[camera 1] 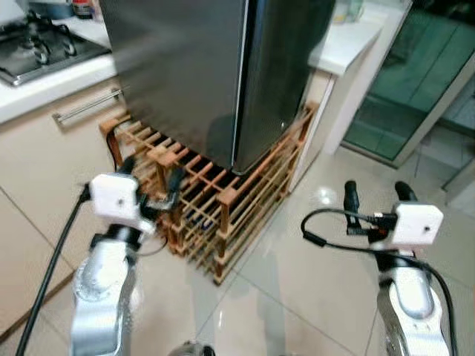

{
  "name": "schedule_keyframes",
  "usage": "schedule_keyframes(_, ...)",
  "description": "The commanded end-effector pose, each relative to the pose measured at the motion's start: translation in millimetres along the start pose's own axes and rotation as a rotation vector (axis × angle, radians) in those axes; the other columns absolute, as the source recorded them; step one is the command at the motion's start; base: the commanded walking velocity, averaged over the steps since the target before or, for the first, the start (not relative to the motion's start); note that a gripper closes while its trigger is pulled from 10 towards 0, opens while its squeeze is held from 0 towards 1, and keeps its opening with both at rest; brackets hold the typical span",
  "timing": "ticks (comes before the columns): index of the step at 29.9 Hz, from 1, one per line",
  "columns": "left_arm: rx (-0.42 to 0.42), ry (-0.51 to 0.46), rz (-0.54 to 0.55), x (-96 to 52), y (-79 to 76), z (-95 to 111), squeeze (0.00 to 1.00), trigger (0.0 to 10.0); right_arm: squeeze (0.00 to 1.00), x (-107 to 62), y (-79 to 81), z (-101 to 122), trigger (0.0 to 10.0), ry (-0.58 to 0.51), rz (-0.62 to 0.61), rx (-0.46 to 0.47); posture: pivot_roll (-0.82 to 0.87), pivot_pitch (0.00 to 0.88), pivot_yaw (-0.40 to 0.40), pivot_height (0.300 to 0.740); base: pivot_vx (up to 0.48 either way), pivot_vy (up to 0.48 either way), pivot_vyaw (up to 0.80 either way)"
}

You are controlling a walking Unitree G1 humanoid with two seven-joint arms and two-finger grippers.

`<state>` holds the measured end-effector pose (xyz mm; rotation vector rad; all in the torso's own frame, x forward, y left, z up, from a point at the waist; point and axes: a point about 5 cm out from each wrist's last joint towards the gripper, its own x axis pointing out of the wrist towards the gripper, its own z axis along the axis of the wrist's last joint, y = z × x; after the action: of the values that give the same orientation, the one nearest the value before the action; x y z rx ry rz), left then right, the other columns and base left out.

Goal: Restocking fridge

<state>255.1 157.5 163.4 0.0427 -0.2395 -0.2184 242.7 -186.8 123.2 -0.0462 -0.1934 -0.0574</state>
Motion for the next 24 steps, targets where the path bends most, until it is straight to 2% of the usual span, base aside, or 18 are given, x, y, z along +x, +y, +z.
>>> schedule_keyframes(1, -0.007, -0.009, 0.005, 4.2, 1.5, 4, 0.0, 10.0, 0.0, 4.3, 2.9, 0, 10.0, 0.008, 0.007, 0.019, -0.01, 0.0, -0.024, 0.74, 0.48, 0.0, 0.0)
schedule_keyframes(6, -0.021, -0.012, 0.051, 16.0, 3.9, 5, 0.0, 10.0, 0.0, 13.5, 7.3, -1, 10.0, 0.016, 0.034, 0.012, -0.03, 0.0, -0.025, 0.74, 0.48, 0.0, 0.0)
schedule_keyframes(9, -0.052, -0.02, 0.114, 26.4, 7.5, 6, 0.0, 10.0, 0.0, 19.3, 5.0, -4, 10.0, 0.037, 0.055, 0.006, -0.03, 0.0, -0.035, 0.74, 0.477, 0.0, 0.0)
schedule_keyframes(13, -0.05, -0.022, 0.115, 26.8, 7.4, 7, 0.0, 10.0, 0.0, 19.7, 4.6, -4, 10.0, 0.04, 0.055, 0.007, -0.03, 0.0, -0.035, 0.74, 0.472, 0.0, 0.0)
schedule_keyframes(17, -0.038, -0.032, 0.082, 30.5, -0.4, 9, 0.0, 10.0, 0.0, 24.2, 5.9, -4, 10.0, 0.04, 0.068, 0.003, -0.03, 0.0, -0.044, 0.74, 0.48, 0.0, 0.0)
schedule_keyframes(19, -0.017, -0.041, 0.02, 32.6, -11.5, 10, 0.0, 10.0, 0.0, 26.4, 5.3, -6, 10.0, 0.053, 0.061, 0.012, -0.03, 0.0, -0.039, 0.74, 0.441, 0.0, -0.63)
schedule_keyframes(24, -0.018, -0.029, 0.017, 36.8, -14.4, 8, 0.0, 10.0, 0.0, 26.8, 5.6, -7, 10.0, 0.051, 0.07, -0.008, -0.03, 0.0, -0.033, 0.74, 0.08, 0.0, -0.76)
